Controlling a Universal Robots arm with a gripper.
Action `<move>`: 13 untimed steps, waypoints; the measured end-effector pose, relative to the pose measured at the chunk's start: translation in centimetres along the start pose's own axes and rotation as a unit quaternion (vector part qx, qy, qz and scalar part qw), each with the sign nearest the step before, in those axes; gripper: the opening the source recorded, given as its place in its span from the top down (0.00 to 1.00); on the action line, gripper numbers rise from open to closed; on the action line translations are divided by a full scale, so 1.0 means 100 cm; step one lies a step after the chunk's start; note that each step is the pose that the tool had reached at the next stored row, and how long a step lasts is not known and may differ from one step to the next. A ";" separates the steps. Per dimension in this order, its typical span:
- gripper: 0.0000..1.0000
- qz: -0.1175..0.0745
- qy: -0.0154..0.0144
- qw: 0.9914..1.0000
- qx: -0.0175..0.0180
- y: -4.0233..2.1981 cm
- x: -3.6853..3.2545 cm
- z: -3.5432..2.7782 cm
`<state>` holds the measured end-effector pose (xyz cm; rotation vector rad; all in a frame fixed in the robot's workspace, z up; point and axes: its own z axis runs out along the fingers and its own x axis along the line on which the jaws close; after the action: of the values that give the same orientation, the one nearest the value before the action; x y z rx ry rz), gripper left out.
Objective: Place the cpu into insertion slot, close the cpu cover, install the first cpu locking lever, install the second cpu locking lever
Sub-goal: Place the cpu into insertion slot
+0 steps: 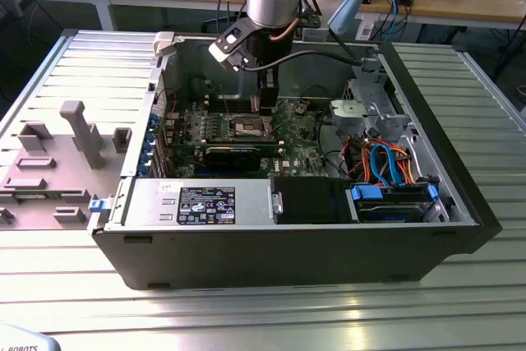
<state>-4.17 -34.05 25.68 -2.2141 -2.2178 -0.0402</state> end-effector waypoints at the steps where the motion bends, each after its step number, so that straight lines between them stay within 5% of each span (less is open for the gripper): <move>1: 0.46 0.000 0.000 1.000 0.000 -0.0006 0.0000 0.0003; 13: 0.46 0.000 0.000 1.000 0.000 -0.0049 -0.0001 0.0037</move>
<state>-4.66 -34.06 25.30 -2.2141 -2.2177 -0.0399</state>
